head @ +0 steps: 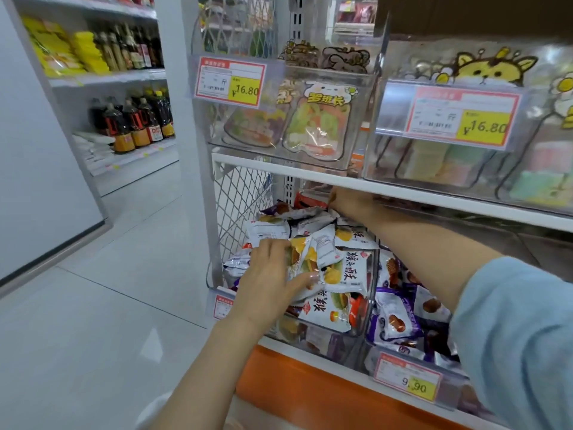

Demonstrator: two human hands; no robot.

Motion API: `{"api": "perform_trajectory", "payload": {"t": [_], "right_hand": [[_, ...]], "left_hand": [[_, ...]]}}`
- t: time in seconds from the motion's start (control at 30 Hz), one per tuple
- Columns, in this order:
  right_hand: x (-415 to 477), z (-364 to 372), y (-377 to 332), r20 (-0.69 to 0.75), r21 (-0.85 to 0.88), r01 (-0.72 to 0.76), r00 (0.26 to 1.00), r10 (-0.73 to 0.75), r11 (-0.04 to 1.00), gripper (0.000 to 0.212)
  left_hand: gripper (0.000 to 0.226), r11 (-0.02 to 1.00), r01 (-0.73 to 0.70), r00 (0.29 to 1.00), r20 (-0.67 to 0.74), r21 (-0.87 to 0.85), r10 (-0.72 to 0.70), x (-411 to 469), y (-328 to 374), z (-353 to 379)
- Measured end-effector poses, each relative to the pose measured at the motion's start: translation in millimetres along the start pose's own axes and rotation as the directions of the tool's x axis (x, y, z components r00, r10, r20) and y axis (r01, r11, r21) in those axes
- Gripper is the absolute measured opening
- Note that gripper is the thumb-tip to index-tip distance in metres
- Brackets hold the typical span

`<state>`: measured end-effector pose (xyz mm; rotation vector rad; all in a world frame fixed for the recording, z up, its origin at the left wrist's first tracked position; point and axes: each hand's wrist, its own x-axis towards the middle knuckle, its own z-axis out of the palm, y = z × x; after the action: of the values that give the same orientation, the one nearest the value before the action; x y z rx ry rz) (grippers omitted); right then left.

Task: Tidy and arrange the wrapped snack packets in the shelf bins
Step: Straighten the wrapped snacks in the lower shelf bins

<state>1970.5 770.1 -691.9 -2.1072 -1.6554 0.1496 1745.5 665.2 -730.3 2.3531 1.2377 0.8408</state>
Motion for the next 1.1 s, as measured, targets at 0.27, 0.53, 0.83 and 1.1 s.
{"api": "perform_trajectory", "payload": {"t": [0.27,0.53,0.83,1.1], "right_hand": [[-52.1,-25.4,-14.0,-0.227,0.257,0.114,0.972,-0.054,0.96,0.032],[-96.2,-32.2,-25.4,-0.067,0.379,0.239,0.971,-0.231,0.894,0.008],[-94.5,-36.2,-21.8,0.018,0.476,0.27,0.948,-0.317,0.837,0.018],[-15.5,4.8,-53.2,0.144,0.134,0.286,0.941,-0.305,0.949,0.023]], "left_hand": [[0.057,0.988,0.056,0.992,-0.1,-0.143,-0.071,1.8,1.3,-4.6],[0.068,0.948,0.079,0.984,-0.128,-0.309,-0.124,7.4,8.0,0.2],[0.028,0.925,0.063,0.936,-0.299,-0.375,-0.185,5.5,5.2,-10.8],[0.027,0.923,0.257,0.858,-0.373,-0.286,-0.354,4.8,-22.9,-31.2]]}}
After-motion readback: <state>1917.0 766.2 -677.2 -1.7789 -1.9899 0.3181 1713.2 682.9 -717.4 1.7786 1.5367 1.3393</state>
